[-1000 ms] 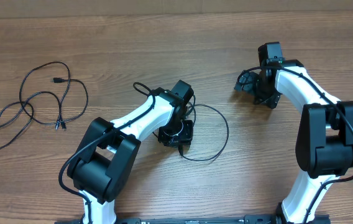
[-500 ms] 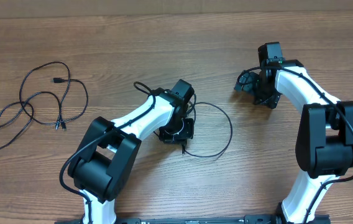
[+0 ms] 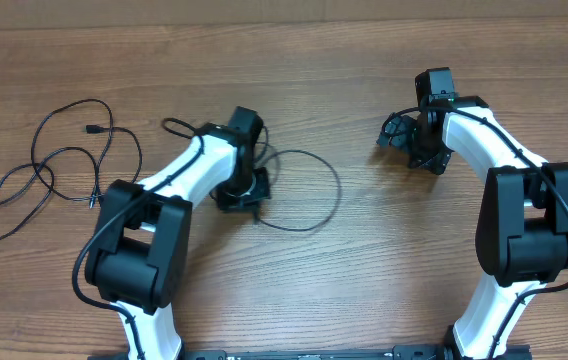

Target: Untangle cables

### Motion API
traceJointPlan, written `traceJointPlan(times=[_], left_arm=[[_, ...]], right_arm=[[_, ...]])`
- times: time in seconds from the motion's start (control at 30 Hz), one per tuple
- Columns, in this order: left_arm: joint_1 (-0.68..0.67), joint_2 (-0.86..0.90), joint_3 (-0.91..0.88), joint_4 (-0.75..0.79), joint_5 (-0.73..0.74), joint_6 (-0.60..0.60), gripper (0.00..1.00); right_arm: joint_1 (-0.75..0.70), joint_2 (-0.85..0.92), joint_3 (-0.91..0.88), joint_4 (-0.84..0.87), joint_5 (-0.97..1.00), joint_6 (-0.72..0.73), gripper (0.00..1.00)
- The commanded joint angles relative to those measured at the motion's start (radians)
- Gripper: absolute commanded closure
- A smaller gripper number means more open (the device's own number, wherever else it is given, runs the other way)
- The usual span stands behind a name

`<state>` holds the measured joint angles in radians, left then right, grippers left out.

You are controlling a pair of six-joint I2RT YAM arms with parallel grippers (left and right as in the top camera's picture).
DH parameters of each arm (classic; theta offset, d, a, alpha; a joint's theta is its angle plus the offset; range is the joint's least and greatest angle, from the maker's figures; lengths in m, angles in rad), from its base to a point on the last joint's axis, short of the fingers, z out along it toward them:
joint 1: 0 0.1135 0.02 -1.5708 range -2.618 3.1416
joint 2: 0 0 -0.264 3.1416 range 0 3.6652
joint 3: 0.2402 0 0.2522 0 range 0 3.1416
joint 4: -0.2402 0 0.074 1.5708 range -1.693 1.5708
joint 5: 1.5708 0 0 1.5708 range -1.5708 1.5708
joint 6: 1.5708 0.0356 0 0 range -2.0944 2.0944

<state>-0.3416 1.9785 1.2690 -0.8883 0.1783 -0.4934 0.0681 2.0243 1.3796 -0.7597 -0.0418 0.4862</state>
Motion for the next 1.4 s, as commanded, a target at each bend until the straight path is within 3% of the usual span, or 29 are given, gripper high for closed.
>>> traceJointPlan(times=[0.0, 0.1, 0.27, 0.37, 0.53, 0.57, 0.63, 0.87, 1.13, 1.37], left_arm=[[0.045, 0.016, -0.016, -0.055, -0.286, 0.026, 0.96], [0.05, 0.016, -0.015, -0.065, -0.267, 0.039, 0.96], [0.05, 0.016, 0.044, -0.086, -0.091, 0.15, 0.95], [0.05, 0.016, 0.121, -0.144, -0.081, 0.151, 0.87], [0.054, 0.016, 0.239, -0.217, -0.098, 0.21, 0.18], [0.054, 0.016, 0.256, -0.222, -0.124, 0.229, 0.08], [0.054, 0.016, 0.267, -0.222, -0.181, 0.249, 0.0], [0.055, 0.018, 0.238, -0.204, -0.373, 0.251, 0.0], [0.077, 0.023, 0.187, -0.109, -0.367, 0.298, 0.0], [0.081, 0.023, 0.13, -0.031, -0.263, 0.405, 0.01]], right_arm=[[0.003, -0.031, -0.005, 0.005, 0.003, 0.0, 0.0], [0.003, -0.031, -0.005, 0.005, 0.003, 0.0, 0.0], [0.003, -0.031, -0.005, 0.005, 0.003, 0.0, 0.0], [0.003, -0.031, -0.005, 0.005, 0.003, 0.0, 0.0], [0.003, -0.031, -0.005, 0.005, 0.003, 0.0, 0.0], [0.003, -0.031, -0.005, 0.005, 0.003, 0.001, 0.0], [0.003, -0.031, -0.005, 0.005, 0.003, 0.0, 0.0], [0.003, -0.031, -0.005, 0.007, 0.003, 0.0, 0.0], [0.003, -0.031, -0.005, 0.007, 0.003, 0.0, 0.0], [0.003, -0.031, -0.005, 0.007, 0.003, 0.0, 0.0]])
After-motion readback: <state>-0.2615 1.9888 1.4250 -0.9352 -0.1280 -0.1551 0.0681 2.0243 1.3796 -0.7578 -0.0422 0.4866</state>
